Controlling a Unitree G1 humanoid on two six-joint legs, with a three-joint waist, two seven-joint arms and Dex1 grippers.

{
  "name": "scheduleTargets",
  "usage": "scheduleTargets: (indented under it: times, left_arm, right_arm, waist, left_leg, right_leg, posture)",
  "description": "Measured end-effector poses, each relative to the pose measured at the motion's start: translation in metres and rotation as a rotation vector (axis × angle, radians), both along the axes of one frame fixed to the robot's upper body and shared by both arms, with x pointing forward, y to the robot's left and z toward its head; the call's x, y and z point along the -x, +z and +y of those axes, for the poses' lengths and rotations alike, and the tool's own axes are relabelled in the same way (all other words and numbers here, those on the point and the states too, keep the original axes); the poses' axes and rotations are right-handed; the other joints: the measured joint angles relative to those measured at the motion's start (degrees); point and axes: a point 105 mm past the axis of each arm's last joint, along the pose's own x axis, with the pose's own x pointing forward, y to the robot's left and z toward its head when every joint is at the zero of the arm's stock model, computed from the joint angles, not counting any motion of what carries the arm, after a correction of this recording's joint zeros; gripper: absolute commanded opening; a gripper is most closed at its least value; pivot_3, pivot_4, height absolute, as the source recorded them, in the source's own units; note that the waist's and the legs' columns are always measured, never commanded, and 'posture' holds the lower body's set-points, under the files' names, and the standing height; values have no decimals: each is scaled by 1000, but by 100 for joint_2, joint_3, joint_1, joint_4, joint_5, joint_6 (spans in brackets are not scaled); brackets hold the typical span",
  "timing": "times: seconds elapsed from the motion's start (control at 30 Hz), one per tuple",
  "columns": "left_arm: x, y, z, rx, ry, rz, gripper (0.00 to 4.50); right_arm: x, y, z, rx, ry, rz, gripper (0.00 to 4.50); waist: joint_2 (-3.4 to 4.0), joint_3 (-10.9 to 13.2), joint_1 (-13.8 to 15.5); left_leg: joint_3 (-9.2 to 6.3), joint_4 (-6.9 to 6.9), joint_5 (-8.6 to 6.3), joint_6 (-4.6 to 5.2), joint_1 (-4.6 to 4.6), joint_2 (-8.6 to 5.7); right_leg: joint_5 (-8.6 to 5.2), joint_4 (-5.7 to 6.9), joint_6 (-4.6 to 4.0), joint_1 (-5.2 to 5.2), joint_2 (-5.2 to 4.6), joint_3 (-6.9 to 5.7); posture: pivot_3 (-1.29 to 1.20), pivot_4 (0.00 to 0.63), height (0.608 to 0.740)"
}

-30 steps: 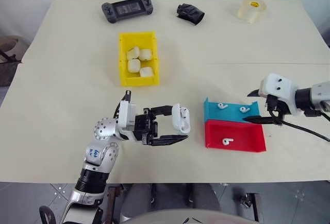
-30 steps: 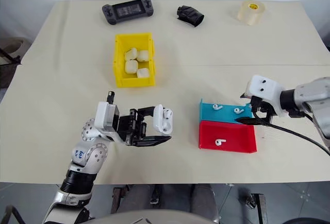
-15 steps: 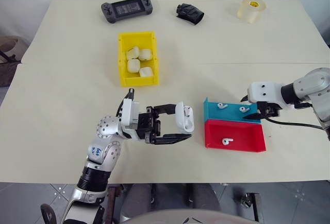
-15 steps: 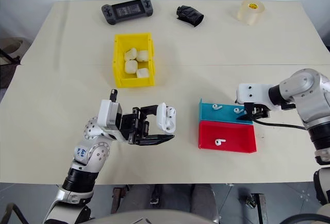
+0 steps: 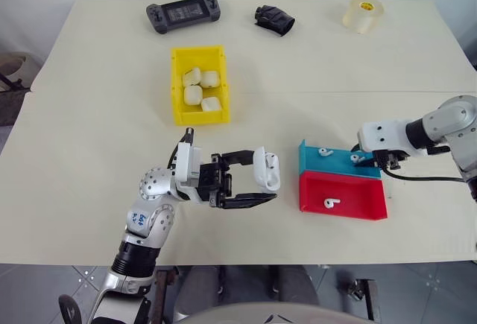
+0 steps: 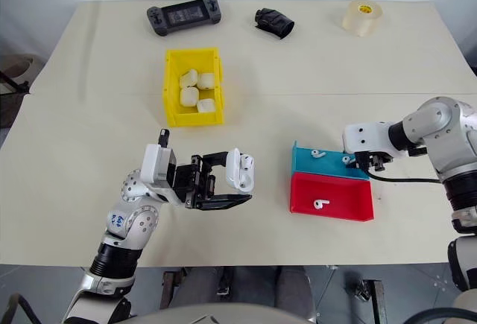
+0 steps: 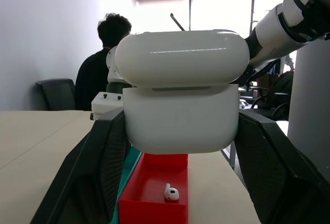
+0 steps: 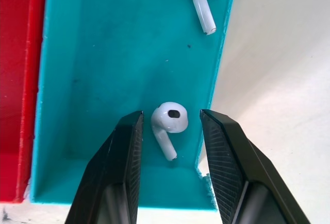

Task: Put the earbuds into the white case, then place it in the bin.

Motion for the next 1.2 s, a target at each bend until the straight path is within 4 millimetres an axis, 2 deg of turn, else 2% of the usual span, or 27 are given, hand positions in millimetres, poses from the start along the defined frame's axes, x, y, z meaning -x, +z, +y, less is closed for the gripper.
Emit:
scheduleTargets:
  times: [0.13, 0.23, 0.3, 0.67, 0.73, 0.83, 1.03, 1.13, 1.2]
  left_arm:
    - [0, 0, 0, 3, 2, -5, 2770]
    - [0, 0, 1, 4, 5, -8, 2770]
    - [1, 0, 1, 6, 6, -11, 2770]
    - [1, -1, 2, 5, 4, -17, 2770]
    - [0, -2, 3, 3, 5, -15, 2770]
    - [-1, -1, 3, 5, 5, -20, 2770]
    - [-8, 0, 4, 6, 13, -17, 2770]
    - [-13, 4, 1, 18, 9, -20, 2770]
    - [-15, 6, 0, 23, 6, -21, 2770]
  right_arm:
    - [-1, 0, -1, 10, 8, -3, 1801]
    - [-1, 0, -1, 13, 17, 2, 1225]
    - [0, -1, -1, 13, 19, 10, 633]
    - [0, 2, 3, -35, 6, 2, 633]
    - [4, 11, 12, -156, 7, -11, 633]
    - [15, 37, 28, -386, 11, -36, 633]
    - [57, 74, 60, -873, -30, 1, 633]
    - [79, 89, 89, -1195, -50, 75, 633]
    - [89, 94, 104, -1316, -57, 134, 633]
  waist:
    - [0, 0, 5]
    - [0, 0, 7]
    - [0, 0, 4]
    - [-1, 0, 2]
    - [0, 0, 12]
    - [0, 0, 21]
    - [-1, 0, 35]
    - [-1, 0, 36]
    - [-1, 0, 28]
  left_leg:
    - [-1, 1, 0, 0, 0, 1]
    - [-2, 2, 0, 0, 0, 1]
    - [-1, 2, 0, 0, 1, 0]
    - [-1, 3, 0, 0, 3, 1]
    - [-5, 3, 0, 0, 1, 4]
    - [-12, 3, 0, 0, -1, 5]
    - [-31, 8, 0, -1, 0, 6]
    - [-39, 8, 3, -7, 0, 9]
    - [-36, 6, 3, -8, 0, 5]
  right_leg:
    - [0, 0, 0, 1, 0, 0]
    - [0, 0, 0, 2, 0, 0]
    - [0, 1, 0, 3, 0, 0]
    - [0, 4, 0, 2, 0, 0]
    - [0, 6, 0, 1, 0, -5]
    - [1, 6, 1, 3, -1, -11]
    - [2, 12, 0, 11, -3, -23]
    - [3, 17, -3, 11, -2, -28]
    - [3, 17, -3, 9, -3, -26]
  posture:
    - [0, 150, 740]
    - [0, 150, 740]
    - [0, 150, 740]
    - [0, 150, 740]
    - [0, 150, 740]
    - [0, 150, 740]
    - [0, 150, 740]
    - [0, 150, 740]
    - [0, 150, 740]
